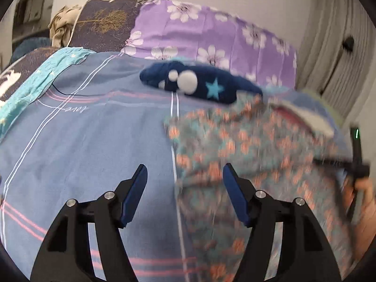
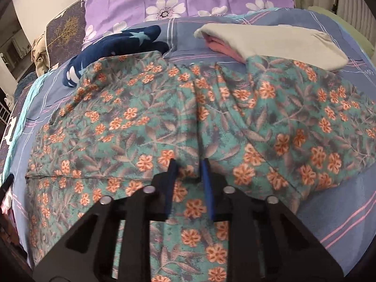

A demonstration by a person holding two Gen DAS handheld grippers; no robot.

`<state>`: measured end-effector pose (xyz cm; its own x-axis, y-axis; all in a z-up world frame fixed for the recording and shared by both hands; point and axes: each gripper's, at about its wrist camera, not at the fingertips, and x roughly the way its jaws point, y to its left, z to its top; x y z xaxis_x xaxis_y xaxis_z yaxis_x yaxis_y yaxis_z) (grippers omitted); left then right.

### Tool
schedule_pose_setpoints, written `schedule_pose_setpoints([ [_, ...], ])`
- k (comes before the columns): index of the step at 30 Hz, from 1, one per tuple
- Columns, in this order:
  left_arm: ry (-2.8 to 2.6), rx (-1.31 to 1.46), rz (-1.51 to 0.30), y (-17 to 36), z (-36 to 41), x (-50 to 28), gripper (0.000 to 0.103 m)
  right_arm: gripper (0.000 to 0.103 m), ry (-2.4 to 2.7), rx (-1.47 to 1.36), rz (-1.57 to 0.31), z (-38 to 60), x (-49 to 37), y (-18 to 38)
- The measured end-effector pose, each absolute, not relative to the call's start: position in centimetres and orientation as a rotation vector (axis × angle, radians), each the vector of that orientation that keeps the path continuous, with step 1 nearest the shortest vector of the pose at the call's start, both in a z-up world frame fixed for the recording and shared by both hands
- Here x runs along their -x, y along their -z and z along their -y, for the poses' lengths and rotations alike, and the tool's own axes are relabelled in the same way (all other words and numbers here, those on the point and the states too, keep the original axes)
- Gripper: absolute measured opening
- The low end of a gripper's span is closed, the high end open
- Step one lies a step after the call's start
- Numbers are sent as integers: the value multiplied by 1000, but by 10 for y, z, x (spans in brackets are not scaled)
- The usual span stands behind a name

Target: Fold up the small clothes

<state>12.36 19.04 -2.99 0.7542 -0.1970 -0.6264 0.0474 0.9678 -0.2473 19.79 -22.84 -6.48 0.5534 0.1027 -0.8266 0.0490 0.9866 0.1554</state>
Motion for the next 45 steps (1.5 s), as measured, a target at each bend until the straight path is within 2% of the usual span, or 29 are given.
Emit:
schedule_pose_setpoints([
  [2, 149, 247, -717, 32, -193, -148, 71, 21, -30, -154, -981, 225, -196, 64],
  [6, 129, 295, -856, 66, -192, -223, 70, 22, -25, -161, -979, 225, -193, 65],
  [7, 143, 310, -892, 76, -191, -236, 56, 22, -25, -173, -975, 227, -191, 66],
  [8, 159, 315, -923, 82, -188, -247, 14, 23, -26, -181, -976, 228, -191, 66],
  [9, 153, 313, -937, 86, -185, -254, 3, 26, -28, -192, -977, 229, -191, 66],
  [14, 177, 316, -729, 45, -195, -227, 3, 27, -87, -248, -963, 237, -189, 62],
  [19, 12, 145, -776, 74, -204, -228, 3, 27, -74, -279, -964, 246, -187, 68],
  [21, 28, 235, -828, 81, -220, -228, 6, 27, -73, -290, -962, 248, -185, 69],
  [22, 33, 285, -812, 77, -226, -224, 11, 27, -75, -285, -958, 247, -184, 67],
  [25, 56, 319, -743, 55, -226, -198, 49, 36, -80, -266, -943, 244, -185, 63],
  [26, 95, 317, -732, 49, -221, -189, 50, 39, -76, -262, -938, 243, -186, 62],
  [27, 159, 295, -728, 42, -210, -178, 50, 44, -72, -262, -933, 242, -189, 62],
  [29, 222, 209, -746, 40, -187, -163, 51, 46, -81, -261, -938, 237, -197, 66],
  [30, 228, 160, -767, 43, -176, -159, 51, 35, -80, -246, -946, 234, -202, 71],
  [31, 212, 85, -809, 52, -164, -156, 51, 12, -70, -225, -952, 230, -204, 74],
  [34, 86, -102, -903, 81, -147, -152, 48, 11, -54, -223, -901, 227, -193, 60],
  [36, 79, -88, -881, 81, -152, -143, 46, 11, -45, -166, -848, 223, -178, 40],
  [39, 60, -74, -890, 74, -158, -134, 42, 13, -28, -102, -948, 220, -181, 54],
  [42, 56, -74, -889, 75, -160, -133, 42, 24, -12, -127, -972, 227, -180, 71],
  [44, 43, -76, -884, 71, -162, -127, 41, 34, -12, -163, -937, 233, -172, 65],
  [45, 36, -74, -876, 68, -163, -123, 41, 45, -6, -171, -913, 235, -168, 60],
])
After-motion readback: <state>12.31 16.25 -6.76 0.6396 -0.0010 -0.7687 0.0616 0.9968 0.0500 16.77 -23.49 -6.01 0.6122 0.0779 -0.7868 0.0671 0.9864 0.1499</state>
